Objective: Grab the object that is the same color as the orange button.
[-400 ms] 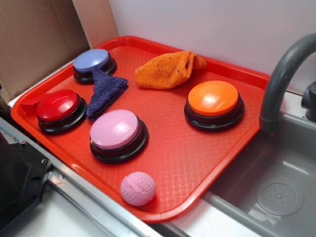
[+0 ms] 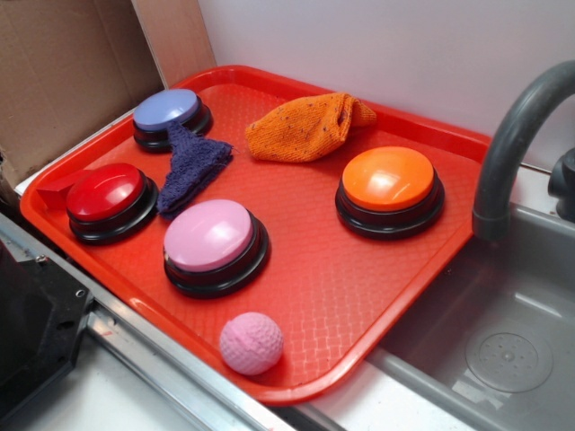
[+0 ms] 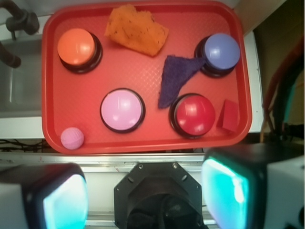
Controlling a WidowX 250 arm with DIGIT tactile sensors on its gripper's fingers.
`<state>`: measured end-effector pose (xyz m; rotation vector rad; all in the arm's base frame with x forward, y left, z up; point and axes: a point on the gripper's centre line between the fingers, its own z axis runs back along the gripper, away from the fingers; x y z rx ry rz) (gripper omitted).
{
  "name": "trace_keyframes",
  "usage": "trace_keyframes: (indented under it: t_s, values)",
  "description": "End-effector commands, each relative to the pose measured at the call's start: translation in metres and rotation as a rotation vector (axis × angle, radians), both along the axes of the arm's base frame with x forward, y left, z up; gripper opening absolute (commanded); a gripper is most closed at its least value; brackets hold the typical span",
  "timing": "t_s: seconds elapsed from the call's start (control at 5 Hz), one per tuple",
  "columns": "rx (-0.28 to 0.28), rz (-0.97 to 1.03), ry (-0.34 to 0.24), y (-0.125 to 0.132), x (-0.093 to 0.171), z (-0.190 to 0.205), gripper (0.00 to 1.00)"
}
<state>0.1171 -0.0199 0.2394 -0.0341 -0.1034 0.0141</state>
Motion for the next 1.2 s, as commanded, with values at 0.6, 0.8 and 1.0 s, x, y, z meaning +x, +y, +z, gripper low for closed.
trace_keyframes:
  t_s: [0.6, 0.8, 1.0]
  values:
    - [0.224, -0.707, 0.02, -0.033, 0.16, -0.021, 1.0]
    - [0.217, -0.958, 0.011, -0.039, 0.168, -0.031, 1.0]
    - [0.095, -1.191, -0.067, -0.045, 0.192, -0.059, 1.0]
